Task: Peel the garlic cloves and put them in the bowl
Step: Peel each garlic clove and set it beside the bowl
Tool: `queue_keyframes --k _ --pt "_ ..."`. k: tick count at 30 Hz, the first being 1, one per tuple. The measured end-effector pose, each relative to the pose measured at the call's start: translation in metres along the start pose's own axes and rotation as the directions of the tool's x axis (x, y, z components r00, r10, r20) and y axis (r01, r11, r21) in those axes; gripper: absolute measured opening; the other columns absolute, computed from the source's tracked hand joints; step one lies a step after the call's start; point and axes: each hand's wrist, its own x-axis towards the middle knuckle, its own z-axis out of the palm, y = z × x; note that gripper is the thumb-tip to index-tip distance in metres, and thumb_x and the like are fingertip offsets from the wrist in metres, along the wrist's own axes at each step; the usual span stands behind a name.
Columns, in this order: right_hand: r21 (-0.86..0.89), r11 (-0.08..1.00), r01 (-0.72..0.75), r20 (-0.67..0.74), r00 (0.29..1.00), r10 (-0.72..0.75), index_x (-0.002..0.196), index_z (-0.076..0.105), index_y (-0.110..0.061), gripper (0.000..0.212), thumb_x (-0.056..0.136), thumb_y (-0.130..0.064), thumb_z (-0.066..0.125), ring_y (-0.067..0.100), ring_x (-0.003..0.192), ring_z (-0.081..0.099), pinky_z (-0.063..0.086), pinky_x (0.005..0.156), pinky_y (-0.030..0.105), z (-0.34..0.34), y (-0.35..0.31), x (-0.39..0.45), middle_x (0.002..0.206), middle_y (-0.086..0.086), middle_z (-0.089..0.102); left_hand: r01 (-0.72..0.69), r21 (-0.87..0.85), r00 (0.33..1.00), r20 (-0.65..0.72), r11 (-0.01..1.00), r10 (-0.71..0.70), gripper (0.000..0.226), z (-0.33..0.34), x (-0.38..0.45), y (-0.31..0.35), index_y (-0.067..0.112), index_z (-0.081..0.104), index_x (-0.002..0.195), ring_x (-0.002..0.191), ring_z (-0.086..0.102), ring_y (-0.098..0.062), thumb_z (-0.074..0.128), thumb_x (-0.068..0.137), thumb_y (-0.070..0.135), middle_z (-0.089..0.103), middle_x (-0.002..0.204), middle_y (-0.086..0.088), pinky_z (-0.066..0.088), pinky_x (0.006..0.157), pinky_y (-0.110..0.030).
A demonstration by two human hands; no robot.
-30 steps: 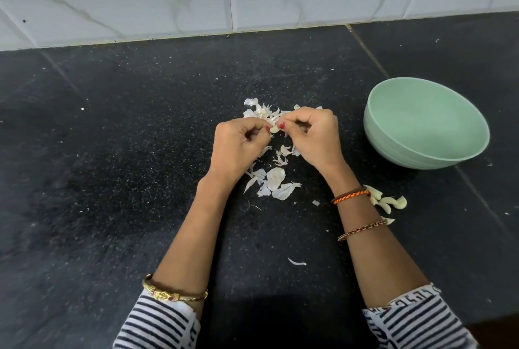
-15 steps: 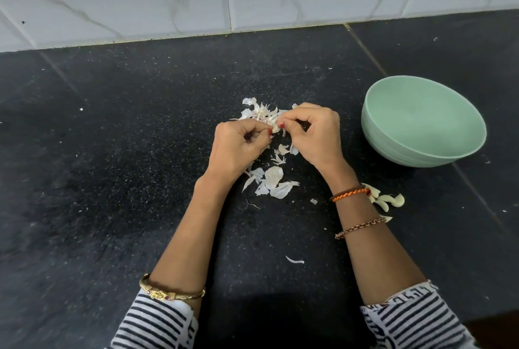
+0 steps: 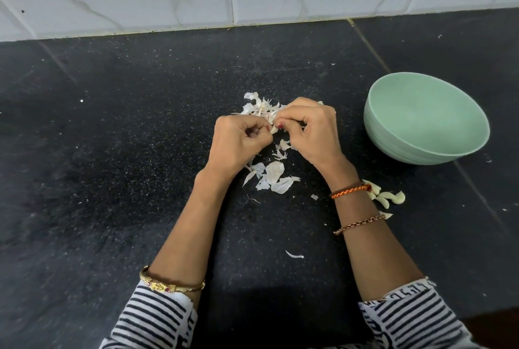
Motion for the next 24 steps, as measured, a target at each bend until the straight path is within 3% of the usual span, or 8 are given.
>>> queue_keyframes --k 4,6,9,11,14,20,24 --pt "0.161 0.984 -0.081 0.013 0.997 0.081 0.074 0.073 -0.006 0.009 0.076 -0.002 0.065 -0.006 0.071 0.058 0.046 0.070 0.010 -0.0044 -0.0014 0.0029 0.074 -0.006 0.063 0.074 -0.156 0.997 -0.017 0.985 -0.078 0.016 -0.0021 0.0042 -0.0018 0.020 0.067 0.067 0.048 0.040 0.001 0.063 0.071 0.005 0.050 0.048 0.015 0.037 0.053 -0.010" --pt "0.236 0.963 -0.130 0.033 0.991 0.126 0.080 0.072 -0.013 0.010 0.076 -0.005 0.066 -0.004 0.071 0.059 0.046 0.069 0.013 -0.0076 -0.0015 0.0036 0.075 -0.011 0.063 0.092 -0.192 0.994 -0.043 0.977 -0.102 0.021 -0.0048 0.0063 -0.0037 0.023 0.066 0.066 0.049 0.041 0.001 0.066 0.074 0.004 0.052 0.047 0.015 0.037 0.052 -0.012" --pt "0.219 0.961 -0.171 0.030 0.985 0.169 0.081 0.072 -0.016 0.011 0.077 -0.006 0.068 -0.001 0.069 0.061 0.046 0.065 0.012 -0.0085 0.0009 0.0030 0.076 -0.015 0.063 0.055 -0.264 0.996 -0.058 0.963 -0.072 0.004 -0.0041 0.0051 -0.0023 0.025 0.067 0.071 0.059 0.050 -0.013 0.066 0.072 0.022 0.064 0.062 0.000 0.042 0.056 -0.025" --pt "0.177 0.969 -0.170 0.015 0.985 0.170 0.079 0.074 -0.010 0.009 0.077 -0.004 0.067 -0.004 0.070 0.060 0.044 0.068 0.009 -0.0067 0.0021 0.0019 0.076 -0.013 0.063 0.014 -0.257 0.999 -0.044 0.966 -0.026 0.009 -0.0009 0.0037 -0.0019 0.030 0.068 0.077 0.063 0.055 -0.010 0.063 0.070 0.030 0.067 0.070 0.008 0.044 0.057 -0.023" --pt "0.139 0.975 -0.171 -0.005 0.985 0.174 0.079 0.074 -0.005 0.009 0.076 -0.002 0.067 -0.009 0.072 0.058 0.043 0.070 0.007 -0.0047 0.0016 0.0012 0.076 -0.009 0.063 -0.011 -0.263 0.999 -0.034 0.965 0.002 0.014 0.0008 0.0040 -0.0037 0.032 0.067 0.083 0.066 0.058 0.001 0.066 0.072 0.022 0.068 0.073 0.019 0.048 0.062 -0.015" --pt "0.100 0.982 -0.162 -0.032 0.986 0.166 0.078 0.074 -0.005 0.008 0.076 -0.002 0.067 -0.011 0.070 0.057 0.043 0.067 0.005 -0.0044 0.0012 0.0010 0.075 -0.009 0.062 -0.005 -0.311 1.000 0.005 0.950 0.007 0.026 -0.0043 0.0049 -0.0061 0.022 0.065 0.087 0.065 0.063 0.001 0.070 0.077 -0.002 0.069 0.069 0.016 0.051 0.064 -0.013" --pt "0.078 0.984 -0.159 -0.037 0.986 0.163 0.077 0.074 -0.006 0.007 0.076 -0.005 0.068 -0.009 0.066 0.056 0.042 0.065 0.005 -0.0050 0.0000 0.0014 0.075 -0.009 0.062 -0.004 -0.312 1.000 0.003 0.950 0.006 0.023 -0.0040 0.0045 -0.0048 0.022 0.065 0.084 0.064 0.061 0.002 0.072 0.076 0.001 0.068 0.069 0.017 0.049 0.062 -0.013"
